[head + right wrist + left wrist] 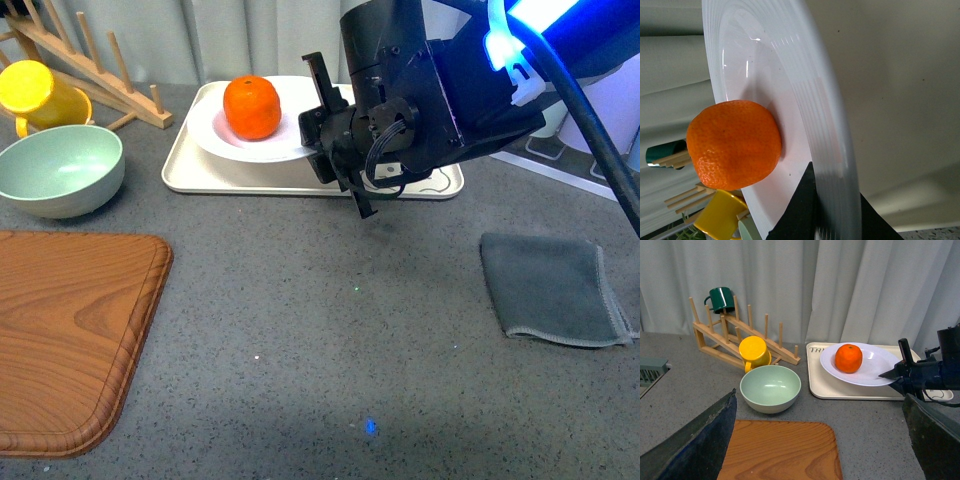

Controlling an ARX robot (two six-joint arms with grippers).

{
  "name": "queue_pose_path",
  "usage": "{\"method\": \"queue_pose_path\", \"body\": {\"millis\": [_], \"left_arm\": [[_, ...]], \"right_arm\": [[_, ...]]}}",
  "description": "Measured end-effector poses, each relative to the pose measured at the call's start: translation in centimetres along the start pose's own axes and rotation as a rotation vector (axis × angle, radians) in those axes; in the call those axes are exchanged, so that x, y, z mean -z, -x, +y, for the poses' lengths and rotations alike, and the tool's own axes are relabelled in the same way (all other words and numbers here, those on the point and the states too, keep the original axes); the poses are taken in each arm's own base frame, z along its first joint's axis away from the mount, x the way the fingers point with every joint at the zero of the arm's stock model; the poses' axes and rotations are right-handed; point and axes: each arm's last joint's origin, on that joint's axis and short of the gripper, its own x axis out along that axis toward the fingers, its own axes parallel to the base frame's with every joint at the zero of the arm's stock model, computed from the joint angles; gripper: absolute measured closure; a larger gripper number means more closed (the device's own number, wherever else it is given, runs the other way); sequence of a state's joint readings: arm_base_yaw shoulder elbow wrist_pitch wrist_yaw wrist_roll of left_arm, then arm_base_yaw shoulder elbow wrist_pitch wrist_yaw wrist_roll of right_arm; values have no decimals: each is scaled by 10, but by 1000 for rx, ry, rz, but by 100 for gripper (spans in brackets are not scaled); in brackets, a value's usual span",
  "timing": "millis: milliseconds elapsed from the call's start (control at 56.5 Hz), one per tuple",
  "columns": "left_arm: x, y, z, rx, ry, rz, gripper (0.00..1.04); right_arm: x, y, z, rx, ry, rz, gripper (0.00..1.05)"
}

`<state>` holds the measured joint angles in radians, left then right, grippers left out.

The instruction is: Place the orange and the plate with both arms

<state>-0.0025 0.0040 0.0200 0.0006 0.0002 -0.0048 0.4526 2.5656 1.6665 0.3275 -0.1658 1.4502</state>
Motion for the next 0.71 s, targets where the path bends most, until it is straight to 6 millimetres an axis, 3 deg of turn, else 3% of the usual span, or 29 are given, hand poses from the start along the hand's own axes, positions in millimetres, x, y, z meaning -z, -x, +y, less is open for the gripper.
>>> {"method": "queue_pose_path", "body": {"millis": [124,230,443,602,708], "left_arm": [[0,0,0,0,0,0,7],[0,0,0,0,0,0,7],[0,0,0,0,0,0,7],[0,0,0,0,0,0,7],[0,0,0,0,0,0,7]], "right_arm": [[0,-2,0,14,10,21,99],[1,-2,1,6,15,32,78],[2,3,-1,10,37,40,47],[-4,36,7,9,124,7,10],[-9,59,12,17,207,-55,10]]}}
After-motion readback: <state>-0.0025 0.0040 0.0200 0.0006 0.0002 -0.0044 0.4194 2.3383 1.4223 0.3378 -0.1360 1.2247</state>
